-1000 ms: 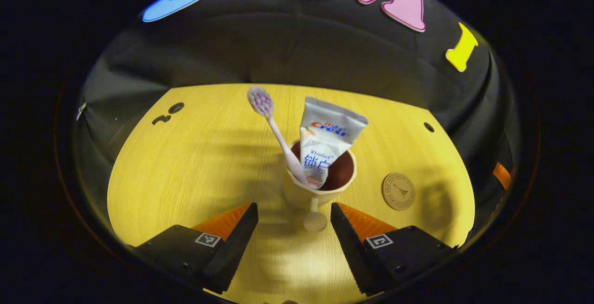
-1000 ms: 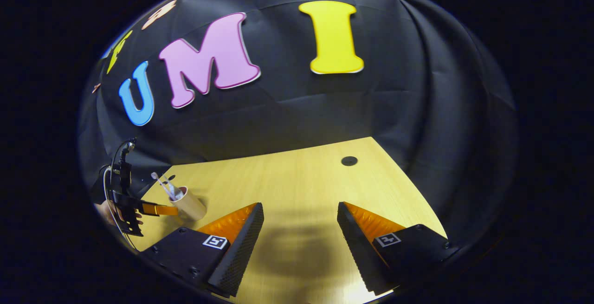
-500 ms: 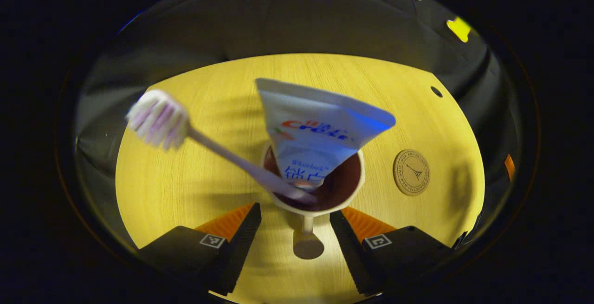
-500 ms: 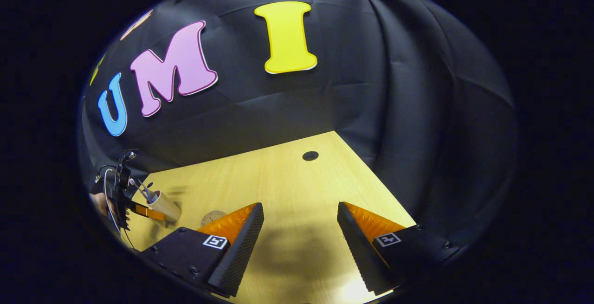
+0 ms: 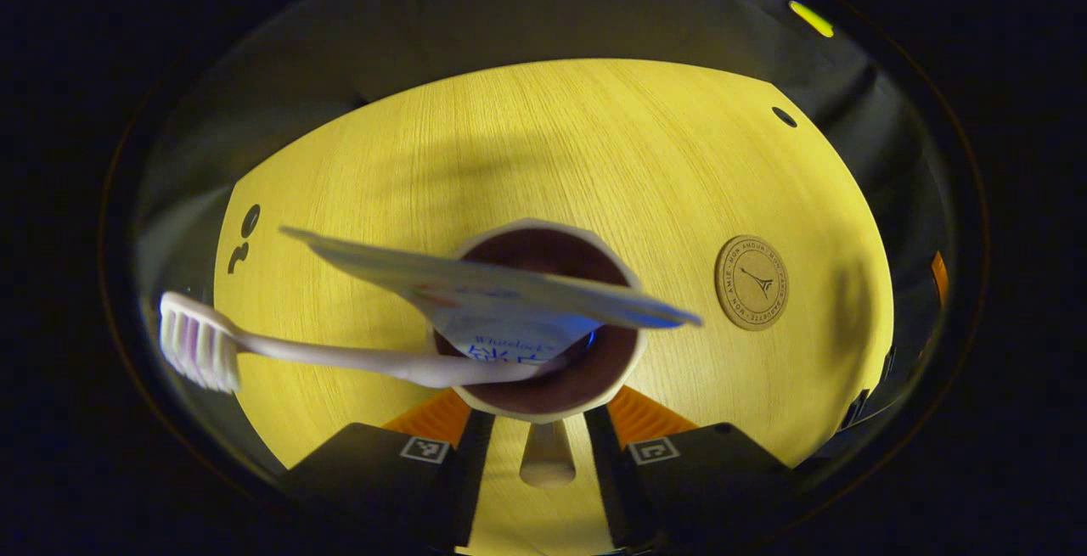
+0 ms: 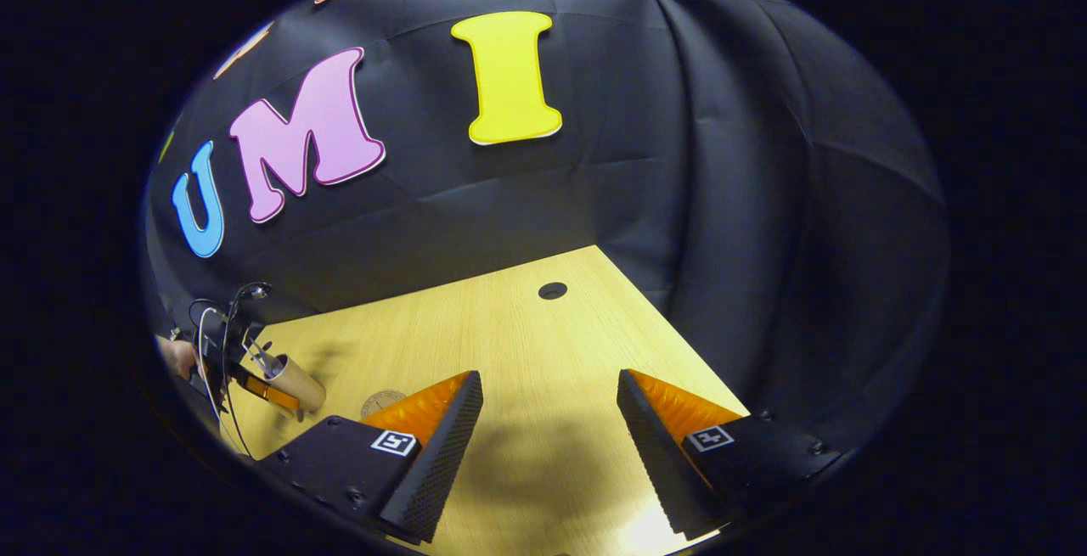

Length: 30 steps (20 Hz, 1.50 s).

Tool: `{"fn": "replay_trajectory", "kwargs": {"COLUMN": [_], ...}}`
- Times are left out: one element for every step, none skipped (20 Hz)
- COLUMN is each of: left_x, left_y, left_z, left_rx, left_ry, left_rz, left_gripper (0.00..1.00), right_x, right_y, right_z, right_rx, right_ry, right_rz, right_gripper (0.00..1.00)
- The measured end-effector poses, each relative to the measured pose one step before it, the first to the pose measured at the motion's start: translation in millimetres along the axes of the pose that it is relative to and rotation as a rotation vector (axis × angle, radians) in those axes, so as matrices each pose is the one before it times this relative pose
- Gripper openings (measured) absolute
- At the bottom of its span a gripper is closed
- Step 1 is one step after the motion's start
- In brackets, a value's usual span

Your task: Put the toothbrush and toothpaste on the desktop into the cup, then pick up the cup and place it on the coaster on the desktop.

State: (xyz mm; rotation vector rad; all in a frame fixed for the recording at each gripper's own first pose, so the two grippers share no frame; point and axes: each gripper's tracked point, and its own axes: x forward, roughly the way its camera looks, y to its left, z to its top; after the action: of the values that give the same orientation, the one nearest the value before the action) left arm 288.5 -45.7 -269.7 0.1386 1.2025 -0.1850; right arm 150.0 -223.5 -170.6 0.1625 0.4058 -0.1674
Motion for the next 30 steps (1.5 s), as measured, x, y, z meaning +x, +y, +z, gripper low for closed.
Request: {"fn": "replay_trajectory", "kwargs": {"left_x": [-3.1,3.35,-1.56,0.14,-0.16,0.51,-0.88,0.23,-1.68,-2.65,-2.84,-3.71,-3.55,-3.66,-3.55,-3.34,-3.02,-2.12,-2.31,-1.43,-1.22,0.38,0.57,1.21,1.24,1.61,2.54,3.64,3.25,2.58], "left_y": [1.5,-0.73,0.51,0.26,-0.72,-0.41,-0.34,1.03,1.13,-0.2,0.26,1.23,-0.27,-3.56,-5.87,-5.4,-6.94,-7.21,-8.4,-8.76,-8.61,-8.42,-8.79,-8.79,-9.75,-8.36,-7.85,-7.46,-6.89,-7.58], "left_z": [3.85,-2.89,0.04,-0.29,0.54,-0.89,-0.4,0.17,-0.68,1.63,3.91,2.33,2.38,1.76,2.32,1.83,2.92,2.81,2.85,2.58,3.74,3.39,3.26,2.4,2.84,2.71,3.33,2.45,2.57,1.95], "left_rx": [-0.00888,0.00169,0.00589,0.00324,-0.0032,-0.0077,-0.00849,-0.00548,0.0005,0.00201,0.00442,0.0123,0.01475,0.01422,0.01156,0.00658,0.0069,0.01014,0.01169,0.01425,0.01474,0.01431,0.01252,0.01301,0.01184,0.01386,0.01497,0.01357,0.01069,0.00871], "left_ry": [0.00203,-0.00367,0.0047,0.00077,-0.00139,-0.00136,-0.00215,-0.00692,-0.00305,-0.00781,-0.01571,-0.00897,-0.00517,-0.00461,-0.00624,-0.00502,-0.00682,-0.00599,-0.00279,-0.003,-0.00433,-0.00209,-0.0014,0.0032,0.00368,0.00258,0.00255,0.00351,0.00442,0.00808], "left_rz": [0.00951,-0.00103,0.00101,0.00231,0.00042,0.00069,0.00203,0.00575,0.00578,0.00083,0.0045,0.00875,0.0061,-0.00172,-0.00839,-0.00763,-0.00579,-0.00943,-0.00914,-0.00826,-0.00601,-0.00546,-0.00536,-0.00662,-0.00729,-0.00499,-0.00306,-0.00197,-0.00307,-0.00589], "left_gripper": [0.49,0.32,0.31,0.31,0.3,0.25,0.29,0.27,0.26,0.26,0.26,0.25,0.26,0.26,0.25,0.25,0.25,0.25,0.25,0.25,0.26,0.25,0.25,0.26,0.26,0.25,0.25,0.25,0.25,0.25], "right_x": [-1.63,-1.66,-0.64,-1.62,-0.28,-0.98,-1.32,-0.58,-1.03,-0.53,-1.24,-0.98,-1.75,-1.16,-1.82,-2.43,-2.44,-2.64,-2.81,-3.1,-3.44,-2.15,-3.23,-3.32,-3.63,-2.55,-3.09,-3.66,-3.07,-3.3], "right_y": [-0.45,-0.44,-0.02,-0.44,-0.43,-0.27,-0.54,-0.45,-0.84,-0.77,-1.63,-1.49,-1.56,-1.43,-1.5,-2.73,-2.23,-2.67,-4.03,-4.43,-5.1,-5.66,-6.34,-6.92,-7.53,-7.33,-8.41,-8.01,-8.26,-7.13], "right_z": [-0.82,-0.52,0.65,0.0,-1.28,0.04,0.86,0.46,1.27,1.23,1.43,0.27,1.11,0.99,1.3,0.31,0.25,0.84,0.18,-0.18,0.92,0.84,0.6,0.84,0.47,0.26,0.71,0.27,-1.63,-1.59], "right_rx": [-0.00499,-0.00439,-0.0041,-0.00288,-0.00147,0.00019,0.00148,0.00182,-0.00044,-0.00192,-0.00292,-0.00133,0.00118,0.00331,0.00299,0.00136,0.00015,-0.00067,-0.00021,-0.00013,0.00009,0.00053,0.00185,0.00352,0.00511,0.00337,-0.00267,-0.00167,0.00467,0.01012], "right_ry": [0.00297,0.00103,-0.00059,0.00019,0.00101,0.00207,-0.00017,-0.00124,-0.00369,-0.00457,-0.00282,-0.00153,-0.00134,-0.00342,-0.00407,-0.00288,-0.00266,-0.00338,-0.00216,-0.00224,-0.00363,-0.00368,-0.00462,-0.00311,-0.00307,-0.00247,-0.00611,-0.00415,0.00021,0.00445], "right_rz": [0.00055,0.00063,0.00054,0.00062,0.00055,-0.00022,0.00079,0.00023,-0.00013,-0.00072,-0.00173,-0.00061,-0.00216,-0.00146,-0.00162,-0.00342,-0.00154,-0.00247,-0.00451,-0.0045,-0.0064,-0.00741,-0.00915,-0.01031,-0.01059,-0.0125,-0.01429,-0.01258,-0.01078,-0.00999], "right_gripper": [0.98,0.98,0.98,0.98,0.91,0.91,0.91,0.98,0.98,0.91,0.91,0.91,0.98,0.98,0.91,0.98,0.98,0.98,0.98,0.91,0.98,0.98,0.98,0.98,0.98,0.98,0.98,0.98,0.98,0.98]}}
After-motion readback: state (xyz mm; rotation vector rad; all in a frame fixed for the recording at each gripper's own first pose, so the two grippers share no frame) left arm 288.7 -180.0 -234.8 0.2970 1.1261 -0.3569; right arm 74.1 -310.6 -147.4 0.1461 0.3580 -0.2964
